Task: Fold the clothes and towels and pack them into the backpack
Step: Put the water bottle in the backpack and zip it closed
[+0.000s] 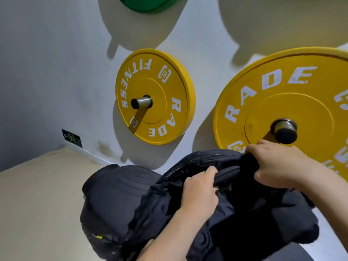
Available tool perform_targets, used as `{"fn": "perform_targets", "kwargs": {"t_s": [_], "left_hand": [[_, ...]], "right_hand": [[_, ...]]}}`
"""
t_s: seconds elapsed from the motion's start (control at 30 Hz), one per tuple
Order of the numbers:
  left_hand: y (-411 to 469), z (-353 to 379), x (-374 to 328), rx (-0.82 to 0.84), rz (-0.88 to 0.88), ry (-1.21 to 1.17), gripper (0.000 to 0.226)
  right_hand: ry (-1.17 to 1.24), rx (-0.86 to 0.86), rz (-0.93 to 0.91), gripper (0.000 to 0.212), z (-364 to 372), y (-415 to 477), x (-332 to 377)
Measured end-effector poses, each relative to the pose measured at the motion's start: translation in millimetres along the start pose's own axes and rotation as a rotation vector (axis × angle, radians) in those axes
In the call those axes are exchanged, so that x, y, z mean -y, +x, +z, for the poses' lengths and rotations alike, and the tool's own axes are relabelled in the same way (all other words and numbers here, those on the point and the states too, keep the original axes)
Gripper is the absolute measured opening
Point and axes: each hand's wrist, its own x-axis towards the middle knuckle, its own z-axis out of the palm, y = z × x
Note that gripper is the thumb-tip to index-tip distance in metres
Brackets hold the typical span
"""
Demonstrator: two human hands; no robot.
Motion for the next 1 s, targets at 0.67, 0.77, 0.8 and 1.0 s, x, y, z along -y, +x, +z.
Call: {"fn": "perform_targets", "kwargs": {"t_s": [0.67, 0.77, 0.8, 1.0], "left_hand": [[-24.8, -32.8, 85.2, 0.023, 0.079, 0.085, 0.037], [-51.8, -26.3, 96.8, -0.071, 0.153, 0.009, 0.027], [-59.8, -24.8, 100.1, -0.1, 0.182, -0.015, 0.024], [-81.7, -20.5, 117.6, -0.16, 0.163, -0.084, 0.024]], "right_hand": [[-0.007, 0.06, -0.135, 0.039, 80.2, 29.9, 55.0], [0.011, 0.054, -0.077, 0.042, 69.0, 29.5, 55.4], [0.005, 0.042, -0.101, 0.039, 65.9, 28.2, 57.9], [0.033, 0.062, -0.397, 0.029, 66.1, 20.4, 102.7]]}}
